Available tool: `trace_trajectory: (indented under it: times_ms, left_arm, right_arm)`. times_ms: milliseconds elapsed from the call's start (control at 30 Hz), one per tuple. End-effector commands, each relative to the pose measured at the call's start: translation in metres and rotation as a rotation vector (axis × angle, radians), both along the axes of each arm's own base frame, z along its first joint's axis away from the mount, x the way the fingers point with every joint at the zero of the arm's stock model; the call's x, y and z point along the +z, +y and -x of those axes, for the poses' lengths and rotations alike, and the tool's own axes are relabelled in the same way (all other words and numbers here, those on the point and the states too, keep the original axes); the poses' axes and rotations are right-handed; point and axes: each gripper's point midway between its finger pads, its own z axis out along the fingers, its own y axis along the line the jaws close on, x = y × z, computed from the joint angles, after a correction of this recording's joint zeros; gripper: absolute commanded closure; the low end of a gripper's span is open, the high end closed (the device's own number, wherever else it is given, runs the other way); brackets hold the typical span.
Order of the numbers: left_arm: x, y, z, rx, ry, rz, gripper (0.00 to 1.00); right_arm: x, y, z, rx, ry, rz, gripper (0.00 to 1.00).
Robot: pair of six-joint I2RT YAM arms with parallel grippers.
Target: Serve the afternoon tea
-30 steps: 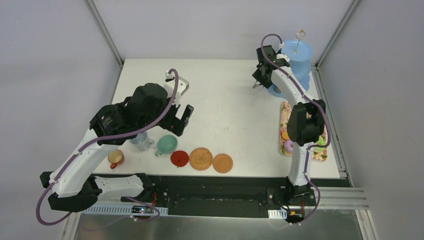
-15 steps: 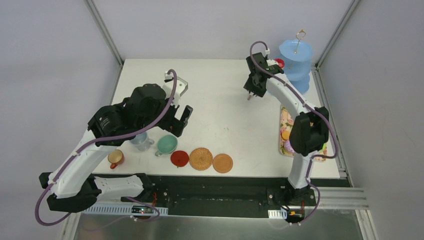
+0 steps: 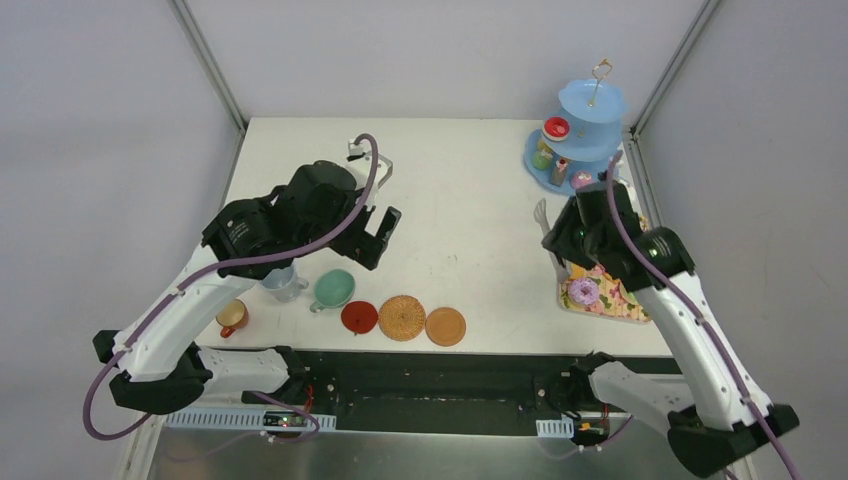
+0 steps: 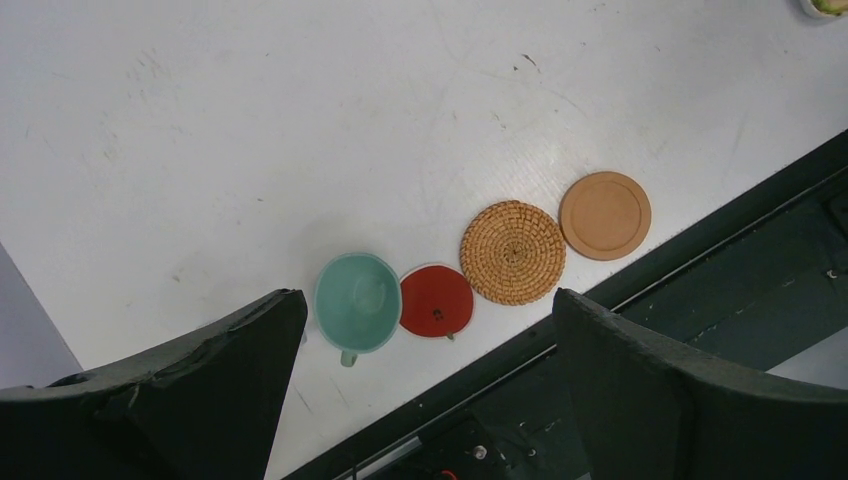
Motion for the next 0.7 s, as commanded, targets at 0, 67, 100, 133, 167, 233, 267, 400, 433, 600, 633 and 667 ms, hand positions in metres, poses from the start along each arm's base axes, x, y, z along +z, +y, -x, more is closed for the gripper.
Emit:
trace_trajectory:
  times_ms: [0, 67, 100, 133, 167, 233, 267, 400, 433, 600, 633, 667]
  left_arm:
    - [0.018, -0.014, -0.002, -0.004, -0.009, 0.075, 0.0]
    - [0.021, -0.015, -0.003, 0.006, -0.014, 0.091, 0.0]
    - [0.022, -0.015, -0.003, 0.014, -0.015, 0.097, 0.0]
    - [0.021, -0.015, -0.004, 0.021, -0.015, 0.104, 0.0]
    - [0.021, -0.015, -0.004, 0.025, -0.015, 0.111, 0.0]
    - [0.021, -0.016, -0.003, 0.027, -0.008, 0.12, 0.0]
    - [0.022, -0.017, -0.002, 0.024, -0.005, 0.127, 0.0]
    - [0.025, -0.021, -0.001, 0.007, 0.008, 0.126, 0.0]
    - [0.026, -0.021, -0.001, 0.004, 0.01, 0.123, 0.0]
    - [0.027, -0.02, 0.002, -0.002, 0.016, 0.12, 0.0]
    - [0.027, -0.018, 0.003, -0.002, 0.015, 0.123, 0.0]
    - [0.025, -0.017, 0.004, -0.001, 0.018, 0.122, 0.0]
  right_arm:
    - [-0.033, -0.033, 0.06, -0.131, 0.156, 0.023, 0.52]
    - [-0.041, -0.049, 0.081, -0.206, 0.194, 0.04, 0.52]
    - [-0.044, -0.056, 0.087, -0.239, 0.206, 0.056, 0.52]
    - [-0.045, -0.062, 0.092, -0.265, 0.213, 0.073, 0.52]
    - [-0.047, -0.067, 0.095, -0.291, 0.226, 0.092, 0.52]
    - [-0.049, -0.082, 0.101, -0.356, 0.251, 0.167, 0.52]
    - [-0.05, -0.089, 0.103, -0.388, 0.269, 0.204, 0.51]
    - [-0.053, -0.094, 0.1, -0.432, 0.299, 0.25, 0.49]
    - [-0.055, -0.093, 0.099, -0.437, 0.303, 0.246, 0.48]
    - [-0.065, -0.076, 0.084, -0.42, 0.279, 0.161, 0.48]
    - [-0.067, -0.072, 0.081, -0.407, 0.27, 0.137, 0.48]
    - [-0.068, -0.069, 0.079, -0.397, 0.262, 0.118, 0.48]
